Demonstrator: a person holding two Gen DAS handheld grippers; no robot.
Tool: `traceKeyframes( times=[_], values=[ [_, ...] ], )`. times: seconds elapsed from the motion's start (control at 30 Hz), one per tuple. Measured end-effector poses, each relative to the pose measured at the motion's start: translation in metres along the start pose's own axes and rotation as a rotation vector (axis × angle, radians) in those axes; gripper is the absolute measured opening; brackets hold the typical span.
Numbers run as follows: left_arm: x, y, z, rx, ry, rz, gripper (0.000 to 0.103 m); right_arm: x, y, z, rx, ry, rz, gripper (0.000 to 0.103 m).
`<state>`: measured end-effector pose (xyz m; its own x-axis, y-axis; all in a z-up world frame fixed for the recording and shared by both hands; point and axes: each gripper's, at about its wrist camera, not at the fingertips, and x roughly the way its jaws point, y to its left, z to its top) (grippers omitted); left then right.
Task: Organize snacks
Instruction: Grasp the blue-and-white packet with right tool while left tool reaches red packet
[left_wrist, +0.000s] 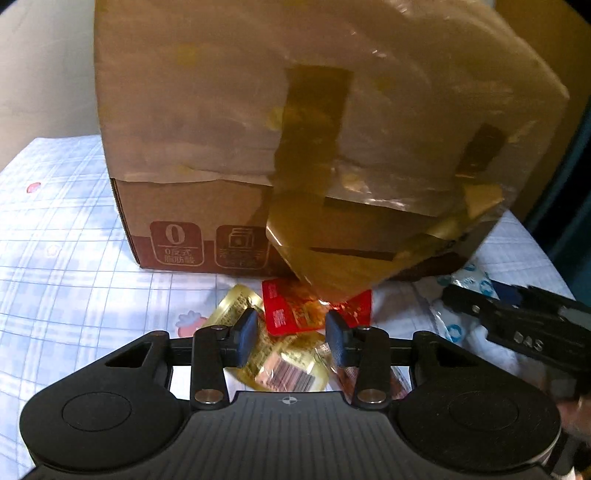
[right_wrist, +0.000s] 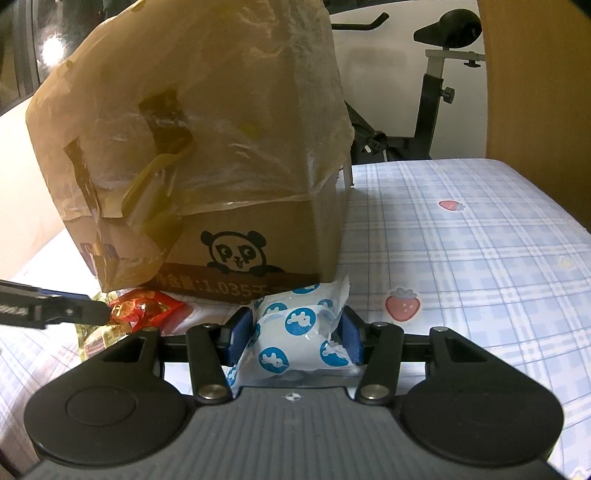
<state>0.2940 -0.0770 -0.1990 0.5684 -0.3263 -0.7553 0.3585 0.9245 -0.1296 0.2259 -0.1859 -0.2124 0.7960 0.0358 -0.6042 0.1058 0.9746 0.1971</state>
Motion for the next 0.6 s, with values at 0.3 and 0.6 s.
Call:
traceKeyframes(
  times=[0.3, 0.6],
  values=[
    [0.027, -0.020, 0.011, 0.052, -0.001, 0.027, 0.061, 0.001, -0.001, 0.000, 0.009, 0.000, 0.006, 0.054],
    [0.043, -0.033, 0.004, 0.043, -0.023, 0.027, 0.068, 0.002, -0.003, 0.000, 0.027, 0.000, 0.016, 0.054]
  ],
)
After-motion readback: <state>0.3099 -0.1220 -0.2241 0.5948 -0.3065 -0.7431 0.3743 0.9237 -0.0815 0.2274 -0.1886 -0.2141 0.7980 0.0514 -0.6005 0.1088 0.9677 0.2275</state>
